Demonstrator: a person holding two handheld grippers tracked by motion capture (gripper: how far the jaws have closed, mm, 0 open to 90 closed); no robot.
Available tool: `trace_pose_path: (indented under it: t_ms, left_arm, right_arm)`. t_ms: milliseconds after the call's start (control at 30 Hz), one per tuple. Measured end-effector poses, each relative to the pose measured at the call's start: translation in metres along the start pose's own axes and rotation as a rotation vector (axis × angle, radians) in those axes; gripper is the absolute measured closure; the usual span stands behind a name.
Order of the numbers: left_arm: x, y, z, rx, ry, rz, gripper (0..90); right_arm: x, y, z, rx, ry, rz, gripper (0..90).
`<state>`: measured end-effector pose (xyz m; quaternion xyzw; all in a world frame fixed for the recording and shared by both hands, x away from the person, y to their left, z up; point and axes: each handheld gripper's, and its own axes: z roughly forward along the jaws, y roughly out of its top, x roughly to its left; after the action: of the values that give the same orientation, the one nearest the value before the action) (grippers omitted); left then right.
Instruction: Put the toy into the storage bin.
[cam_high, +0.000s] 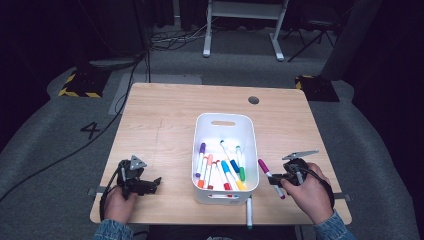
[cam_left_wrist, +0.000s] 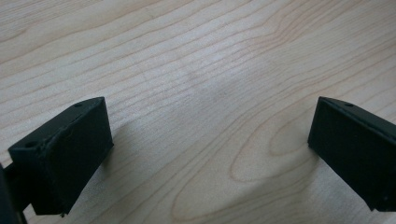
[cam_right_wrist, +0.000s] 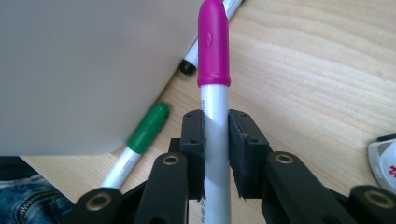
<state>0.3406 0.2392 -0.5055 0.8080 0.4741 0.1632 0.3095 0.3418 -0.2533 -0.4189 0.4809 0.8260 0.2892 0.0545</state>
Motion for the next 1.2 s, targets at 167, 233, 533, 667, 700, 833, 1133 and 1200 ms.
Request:
trace_pose_path:
  t_ms: [167,233,533,667,700,833,1133,1200]
  left_arm:
    - [0.000,0.000,0.000,0.000,0.000,0.000,0.0]
    - [0.000,0.000,0.000,0.000,0.000,0.000,0.0]
    - [0.000,0.000,0.000,0.000,0.001,0.001,0.0]
    - [0.000,0.000,0.000,0.000,0.000,0.000,0.0]
    - [0.000,0.000,0.000,-0.001,0.000,0.001,0.0]
    - [0.000,0.000,0.000,0.000,0.000,0.000,0.0]
    - [0.000,0.000,0.000,0.000,0.000,0.000,0.0]
    - [0.000,0.000,0.000,-0.001,0.000,0.001,0.0]
  right_arm:
    - [0.002,0.006,-0.011,-0.045,0.011,0.003,76.9]
    - [0.002,0.008,-0.016,-0.066,0.013,-0.006,77.0]
    - [0.008,0.015,-0.035,-0.131,0.036,-0.006,77.0]
    - [0.011,0.019,-0.042,-0.152,0.043,-0.014,77.0]
    - [0.011,0.019,-0.043,-0.157,0.042,-0.018,77.0]
    - [0.017,0.023,-0.048,-0.173,0.066,-0.014,76.9]
    - [0.027,0.031,-0.055,-0.208,0.102,-0.040,77.0]
    - [0.029,0.034,-0.056,-0.221,0.120,-0.046,76.9]
